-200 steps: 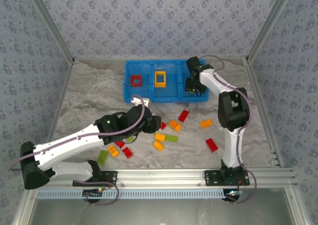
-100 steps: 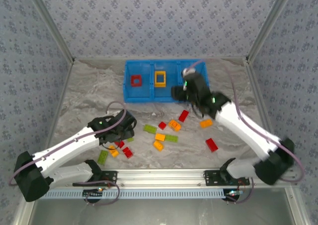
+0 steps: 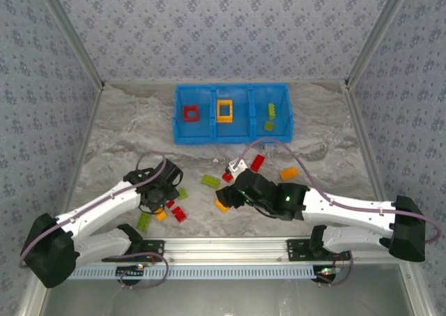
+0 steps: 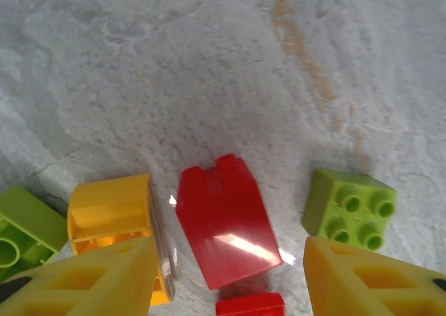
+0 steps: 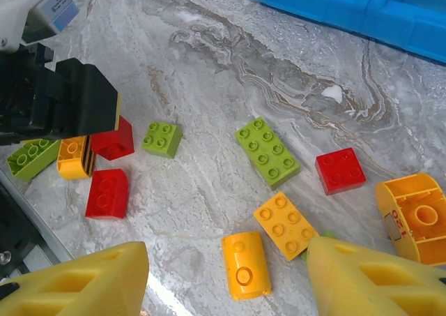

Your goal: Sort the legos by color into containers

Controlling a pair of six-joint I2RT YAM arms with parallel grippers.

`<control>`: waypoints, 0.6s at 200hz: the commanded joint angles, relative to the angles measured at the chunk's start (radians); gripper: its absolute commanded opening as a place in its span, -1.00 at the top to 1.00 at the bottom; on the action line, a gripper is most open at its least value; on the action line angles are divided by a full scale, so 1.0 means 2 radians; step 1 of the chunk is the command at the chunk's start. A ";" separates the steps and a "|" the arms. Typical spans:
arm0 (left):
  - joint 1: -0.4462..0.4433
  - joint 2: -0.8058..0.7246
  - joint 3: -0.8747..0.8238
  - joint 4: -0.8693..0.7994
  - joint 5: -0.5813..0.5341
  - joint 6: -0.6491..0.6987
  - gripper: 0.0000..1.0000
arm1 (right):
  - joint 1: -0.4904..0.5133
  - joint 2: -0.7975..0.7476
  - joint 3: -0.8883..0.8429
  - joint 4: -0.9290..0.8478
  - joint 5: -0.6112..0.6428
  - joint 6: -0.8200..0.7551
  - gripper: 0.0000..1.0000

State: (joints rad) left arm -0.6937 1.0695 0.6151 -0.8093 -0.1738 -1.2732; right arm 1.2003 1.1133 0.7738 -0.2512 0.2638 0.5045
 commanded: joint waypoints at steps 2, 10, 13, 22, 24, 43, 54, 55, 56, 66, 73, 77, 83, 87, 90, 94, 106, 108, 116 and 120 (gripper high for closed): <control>0.006 0.000 -0.002 0.017 0.006 -0.026 -0.15 | 0.003 -0.001 -0.002 0.013 0.022 0.018 -0.28; 0.006 0.003 -0.002 0.019 0.006 -0.028 -0.14 | 0.003 0.001 -0.001 0.012 0.024 0.018 -0.29; 0.007 0.004 -0.003 0.021 0.005 -0.029 -0.14 | 0.003 0.001 0.000 0.013 0.024 0.018 -0.29; 0.007 0.005 -0.005 0.026 0.004 -0.031 -0.12 | 0.003 0.002 0.000 0.014 0.023 0.019 -0.29; 0.007 0.006 -0.005 0.026 0.004 -0.031 -0.12 | 0.003 0.002 0.000 0.014 0.023 0.019 -0.29; 0.010 0.013 -0.010 0.038 0.010 -0.031 -0.09 | 0.004 0.004 -0.001 0.014 0.024 0.025 -0.28; 0.010 0.020 -0.011 0.042 0.014 -0.033 -0.07 | 0.004 0.004 -0.002 0.014 0.025 0.028 -0.28; 0.010 0.021 -0.011 0.043 0.014 -0.033 -0.07 | 0.004 0.003 -0.002 0.014 0.025 0.029 -0.28; 0.010 0.021 -0.012 0.043 0.015 -0.033 -0.07 | 0.004 0.003 -0.002 0.014 0.024 0.029 -0.28; 0.010 0.026 -0.012 0.043 0.015 -0.034 -0.05 | 0.004 0.002 -0.004 0.014 0.026 0.031 -0.28; 0.010 0.027 -0.012 0.041 0.014 -0.033 -0.05 | 0.004 0.002 -0.004 0.013 0.027 0.033 -0.28; 0.010 0.027 -0.012 0.039 0.012 -0.033 -0.05 | 0.005 0.002 -0.004 0.013 0.028 0.033 -0.28; 0.010 0.027 -0.012 0.036 0.010 -0.033 -0.04 | 0.005 0.001 -0.004 0.012 0.029 0.034 -0.28; 0.011 0.026 -0.011 0.034 0.008 -0.034 -0.04 | 0.005 0.001 -0.004 0.012 0.030 0.034 -0.28; 0.010 0.025 -0.010 0.032 0.006 -0.034 -0.04 | 0.005 0.001 -0.004 0.012 0.030 0.035 -0.28; 0.010 0.023 -0.011 0.030 0.006 -0.034 -0.04 | 0.005 0.000 -0.004 0.011 0.031 0.034 -0.28; 0.010 0.019 -0.011 0.034 0.003 -0.032 -0.04 | 0.004 0.001 -0.004 0.011 0.032 0.035 -0.28; 0.010 0.020 -0.011 0.035 0.003 -0.031 -0.04 | 0.005 0.001 -0.004 0.011 0.032 0.035 -0.28; 0.010 0.022 -0.011 0.037 0.003 -0.030 -0.04 | 0.004 0.002 -0.004 0.011 0.032 0.035 -0.28; 0.010 0.025 -0.011 0.038 0.005 -0.029 -0.04 | 0.004 0.002 -0.004 0.011 0.032 0.035 -0.28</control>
State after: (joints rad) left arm -0.6804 1.1069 0.6067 -0.7403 -0.1696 -1.3228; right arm 1.2034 1.1172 0.7719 -0.2314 0.2993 0.5545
